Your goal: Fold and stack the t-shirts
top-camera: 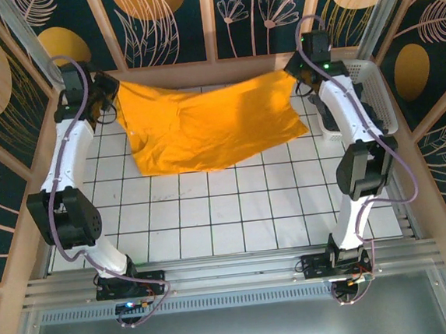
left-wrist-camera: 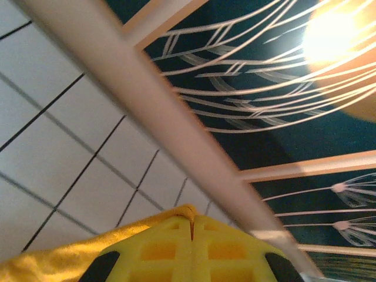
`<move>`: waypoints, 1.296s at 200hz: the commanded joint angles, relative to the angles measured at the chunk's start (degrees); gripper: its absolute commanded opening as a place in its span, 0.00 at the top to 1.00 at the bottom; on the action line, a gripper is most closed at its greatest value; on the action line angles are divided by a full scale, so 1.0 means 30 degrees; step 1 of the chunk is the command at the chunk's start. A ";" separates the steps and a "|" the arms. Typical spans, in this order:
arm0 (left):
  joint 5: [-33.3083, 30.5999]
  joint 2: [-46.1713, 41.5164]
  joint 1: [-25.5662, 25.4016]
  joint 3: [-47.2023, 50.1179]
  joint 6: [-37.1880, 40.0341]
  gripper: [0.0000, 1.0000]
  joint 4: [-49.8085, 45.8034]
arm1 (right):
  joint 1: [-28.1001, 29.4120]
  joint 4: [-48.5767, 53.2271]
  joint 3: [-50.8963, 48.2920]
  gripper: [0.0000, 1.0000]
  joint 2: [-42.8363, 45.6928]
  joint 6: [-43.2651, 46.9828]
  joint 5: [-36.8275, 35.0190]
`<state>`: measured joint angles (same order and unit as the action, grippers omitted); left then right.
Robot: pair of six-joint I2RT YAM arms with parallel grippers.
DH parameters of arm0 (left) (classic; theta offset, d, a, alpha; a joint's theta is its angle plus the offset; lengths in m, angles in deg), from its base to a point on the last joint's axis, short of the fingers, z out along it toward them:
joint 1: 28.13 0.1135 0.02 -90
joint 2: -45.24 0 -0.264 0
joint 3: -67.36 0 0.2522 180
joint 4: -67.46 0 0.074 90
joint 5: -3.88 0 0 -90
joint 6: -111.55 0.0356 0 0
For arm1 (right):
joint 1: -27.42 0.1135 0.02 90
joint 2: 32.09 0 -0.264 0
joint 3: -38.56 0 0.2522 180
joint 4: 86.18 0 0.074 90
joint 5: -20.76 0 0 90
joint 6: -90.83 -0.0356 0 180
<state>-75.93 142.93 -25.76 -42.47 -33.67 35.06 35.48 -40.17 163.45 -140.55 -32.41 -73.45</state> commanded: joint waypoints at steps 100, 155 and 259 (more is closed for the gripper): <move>-0.7753 -0.9997 0.0172 0.2526 -0.1540 1.00 -0.0510 | -0.0412 -0.6474 -0.7658 1.00 1.3135 0.1121 0.1018; -0.7942 -0.9042 0.0162 0.0506 -0.2075 1.00 -0.0623 | -0.0442 -0.6187 -0.5446 1.00 1.2273 0.0516 0.2453; -0.3079 0.3349 0.0378 -1.2618 -0.1019 1.00 -0.3910 | -0.1626 -0.6560 0.1584 1.00 0.3122 -0.1124 0.6638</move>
<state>-88.17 149.27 -25.46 -65.53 -39.75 24.90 32.59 -57.83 159.21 -129.69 -34.59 -56.46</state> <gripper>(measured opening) 0.043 0.043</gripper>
